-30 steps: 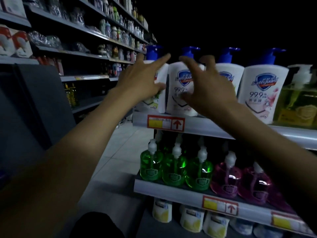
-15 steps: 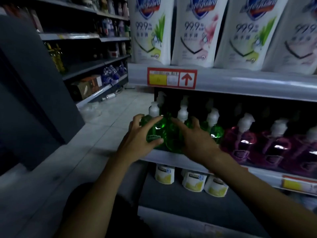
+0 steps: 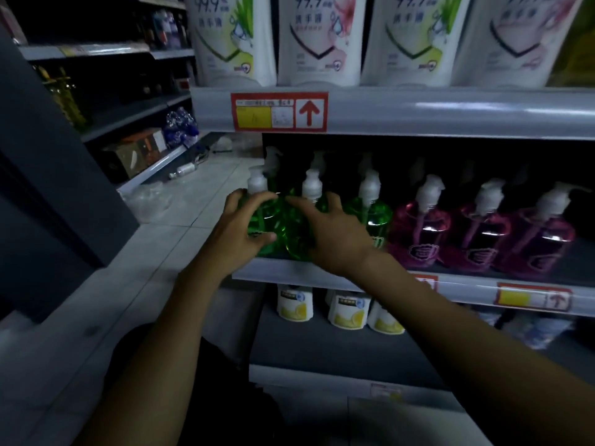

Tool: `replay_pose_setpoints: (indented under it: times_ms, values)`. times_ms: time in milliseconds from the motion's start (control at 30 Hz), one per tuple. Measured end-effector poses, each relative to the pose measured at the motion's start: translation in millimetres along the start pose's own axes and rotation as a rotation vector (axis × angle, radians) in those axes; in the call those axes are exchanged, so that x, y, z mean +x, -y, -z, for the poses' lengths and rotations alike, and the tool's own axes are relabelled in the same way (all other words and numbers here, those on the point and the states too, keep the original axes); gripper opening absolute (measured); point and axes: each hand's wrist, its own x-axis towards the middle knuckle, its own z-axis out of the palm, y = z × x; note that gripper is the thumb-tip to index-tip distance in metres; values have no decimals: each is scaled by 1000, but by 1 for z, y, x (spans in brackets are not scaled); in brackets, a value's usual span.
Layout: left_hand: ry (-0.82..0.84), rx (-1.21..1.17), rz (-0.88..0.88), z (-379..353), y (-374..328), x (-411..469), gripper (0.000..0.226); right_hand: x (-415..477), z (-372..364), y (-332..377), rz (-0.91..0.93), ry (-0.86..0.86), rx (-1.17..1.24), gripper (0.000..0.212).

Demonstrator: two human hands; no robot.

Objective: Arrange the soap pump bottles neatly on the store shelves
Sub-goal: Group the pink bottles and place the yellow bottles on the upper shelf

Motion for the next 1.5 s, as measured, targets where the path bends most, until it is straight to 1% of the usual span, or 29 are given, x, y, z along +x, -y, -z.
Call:
replay_pose_setpoints:
  times_ms: [33,67,133,167,200,267,367,433,467,533,600,733,867,900,967,1033,1067,1100,1167,1267,1400,1500]
  values:
    - [-34,36,8,-1,-4,-3,66,-10,3,1,4,-46,33,78]
    - [-103,113,6,-4,-9,-7,64,-22,6,0,-1,-118,47,74]
    - [-316,277,-48,-8,-21,-19,53,-48,13,-11,-42,-290,42,64]
    - [-383,302,-85,-9,-28,-23,46,-57,17,-20,-79,-345,33,62]
    - [-386,289,-105,-11,-35,-26,42,-61,21,-30,-120,-364,18,62]
    - [-276,238,-129,-18,-46,-24,41,-62,23,-46,-174,-277,-42,68]
    - [-108,240,-169,-39,-53,-14,51,-49,22,-61,-168,-85,-66,76]
    - [-25,263,-143,-50,-55,-9,60,-40,20,-67,-139,-23,-51,82]
    - [4,284,-116,-53,-56,-7,63,-35,19,-69,-126,-20,-40,84]
    - [14,328,-73,-55,-59,-2,63,-30,18,-70,-114,-49,-43,86]
    - [-5,353,-57,-54,-64,1,59,-31,17,-69,-110,-78,-84,86]
    - [9,370,-35,-53,-68,5,56,-33,12,-63,-132,-101,-148,85]
    - [-9,371,-23,-55,-76,-1,60,-43,14,-57,-148,-113,-78,90]
    - [-27,363,-8,-56,-79,-4,62,-52,16,-56,-142,-144,-49,88]
    - [-126,339,-7,-56,-87,-10,61,-79,25,-61,-137,-253,-23,77]
    - [-211,304,-93,-59,-103,-12,49,-105,40,-80,-195,-366,-32,65]
    - [-200,281,-149,-64,-112,-11,44,-113,47,-95,-256,-394,-45,63]
    - [-153,255,-199,-72,-121,-9,41,-120,53,-111,-321,-392,-66,64]
    - [-19,247,-274,-95,-141,-5,45,-124,61,-142,-405,-307,-104,70]
    - [98,275,-314,-131,-163,3,57,-121,67,-168,-378,-153,-93,73]
    - [111,321,-223,-152,-175,15,64,-110,71,-175,-336,-42,-89,83]
    - [105,310,-152,-157,-179,19,62,-109,71,-174,-316,-61,-75,88]
